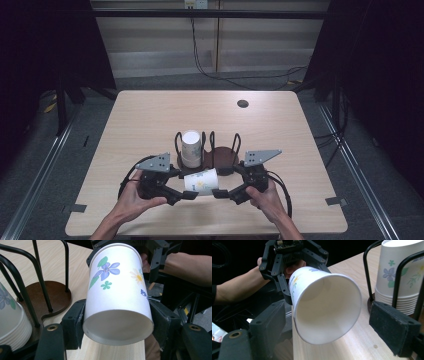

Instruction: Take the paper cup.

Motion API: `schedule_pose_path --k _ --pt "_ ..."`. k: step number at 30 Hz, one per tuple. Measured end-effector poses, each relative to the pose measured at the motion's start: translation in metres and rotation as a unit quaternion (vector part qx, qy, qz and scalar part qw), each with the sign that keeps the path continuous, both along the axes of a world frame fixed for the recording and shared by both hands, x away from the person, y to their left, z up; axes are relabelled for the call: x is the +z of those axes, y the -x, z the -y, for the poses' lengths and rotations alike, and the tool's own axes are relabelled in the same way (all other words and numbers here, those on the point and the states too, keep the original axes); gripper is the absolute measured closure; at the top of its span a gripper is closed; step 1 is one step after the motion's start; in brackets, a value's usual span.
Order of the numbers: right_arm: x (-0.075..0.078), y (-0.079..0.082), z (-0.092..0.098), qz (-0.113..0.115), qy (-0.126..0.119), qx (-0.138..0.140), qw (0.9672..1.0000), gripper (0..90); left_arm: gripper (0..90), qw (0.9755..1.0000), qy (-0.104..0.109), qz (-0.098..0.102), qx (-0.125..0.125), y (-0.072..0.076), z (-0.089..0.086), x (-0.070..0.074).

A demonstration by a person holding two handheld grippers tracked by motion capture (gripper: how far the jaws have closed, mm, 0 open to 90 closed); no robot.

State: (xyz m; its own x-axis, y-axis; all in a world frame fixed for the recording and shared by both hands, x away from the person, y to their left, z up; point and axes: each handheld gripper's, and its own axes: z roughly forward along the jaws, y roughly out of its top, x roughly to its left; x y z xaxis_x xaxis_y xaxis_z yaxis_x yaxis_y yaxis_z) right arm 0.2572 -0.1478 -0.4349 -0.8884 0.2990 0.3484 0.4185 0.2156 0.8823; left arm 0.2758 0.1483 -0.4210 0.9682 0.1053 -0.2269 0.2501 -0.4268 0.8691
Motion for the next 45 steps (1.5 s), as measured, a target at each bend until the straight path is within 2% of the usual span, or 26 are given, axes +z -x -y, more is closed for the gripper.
schedule_pose_path --k 6,14,20,30,34,42,45 --pt "-0.001 0.0 -0.003 0.0 -0.007 0.001 1.0 13.4 36.2 1.0 0.004 0.007 0.006 0.001 0.002 0.001" --pt "-0.001 -0.003 -0.007 -0.008 -0.029 0.004 0.9995 13.6 36.2 0.9999 0.011 0.006 -0.004 0.003 0.003 0.003" --pt "-0.003 -0.005 -0.011 -0.015 -0.031 0.019 0.9992 14.1 36.1 0.9998 0.015 0.007 -0.011 0.004 0.004 0.004" --pt "-0.005 -0.007 -0.011 -0.028 -0.034 0.029 0.9986 15.9 36.1 0.9997 0.016 0.003 -0.016 0.003 0.006 0.003" --pt "-0.003 -0.005 -0.012 -0.015 -0.03 0.032 0.9989 21.0 36.2 0.9998 0.015 0.002 -0.016 0.002 0.006 0.003" --pt "-0.001 -0.006 -0.01 -0.01 -0.039 0.031 0.9987 24.7 35.0 0.9997 0.017 -0.008 -0.016 0.001 0.006 0.0" --pt "0.0 -0.006 -0.009 -0.008 -0.046 0.03 0.9984 26.1 33.5 0.9999 0.008 -0.002 -0.013 0.001 0.007 0.0"
